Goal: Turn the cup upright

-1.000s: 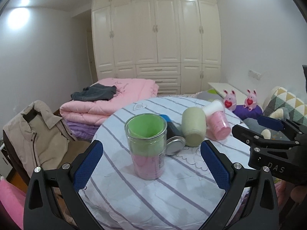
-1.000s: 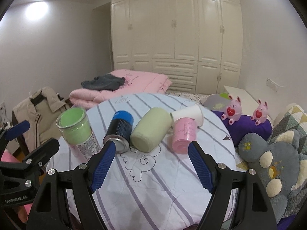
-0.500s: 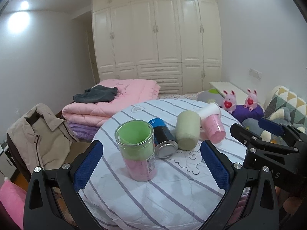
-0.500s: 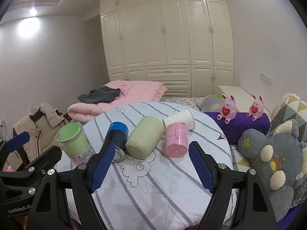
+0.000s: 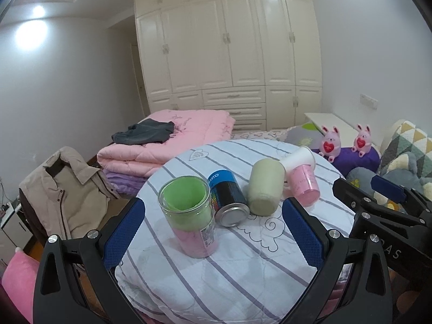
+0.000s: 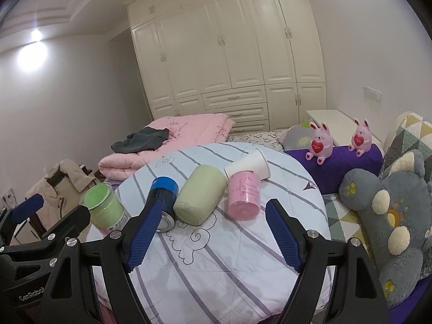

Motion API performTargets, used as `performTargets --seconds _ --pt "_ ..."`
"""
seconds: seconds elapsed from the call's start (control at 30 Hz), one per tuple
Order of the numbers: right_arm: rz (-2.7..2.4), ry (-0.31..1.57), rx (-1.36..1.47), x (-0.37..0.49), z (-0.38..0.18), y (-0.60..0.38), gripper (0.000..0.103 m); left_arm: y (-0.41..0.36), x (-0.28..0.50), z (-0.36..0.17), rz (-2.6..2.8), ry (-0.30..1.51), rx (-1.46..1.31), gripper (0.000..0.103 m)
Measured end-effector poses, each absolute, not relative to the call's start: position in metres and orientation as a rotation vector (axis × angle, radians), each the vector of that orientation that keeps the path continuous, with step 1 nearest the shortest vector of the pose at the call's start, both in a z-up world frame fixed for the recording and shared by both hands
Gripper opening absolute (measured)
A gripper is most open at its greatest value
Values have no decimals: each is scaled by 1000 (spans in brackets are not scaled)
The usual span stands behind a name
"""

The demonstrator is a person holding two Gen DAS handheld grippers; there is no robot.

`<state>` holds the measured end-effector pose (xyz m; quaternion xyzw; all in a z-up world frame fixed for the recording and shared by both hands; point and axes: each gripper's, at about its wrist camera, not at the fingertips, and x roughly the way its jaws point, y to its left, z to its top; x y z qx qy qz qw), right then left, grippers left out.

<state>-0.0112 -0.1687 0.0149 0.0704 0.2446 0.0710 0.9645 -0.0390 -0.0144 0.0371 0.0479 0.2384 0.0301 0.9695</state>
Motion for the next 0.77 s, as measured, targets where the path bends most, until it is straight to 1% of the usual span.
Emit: performTargets --seconds 0.6,0.77 --pt "133 498 177 -12 15 -177 80 -22 -40 38 87 451 113 103" --pt "133 505 169 -11 14 -177 80 -18 -37 34 68 497 82 103"
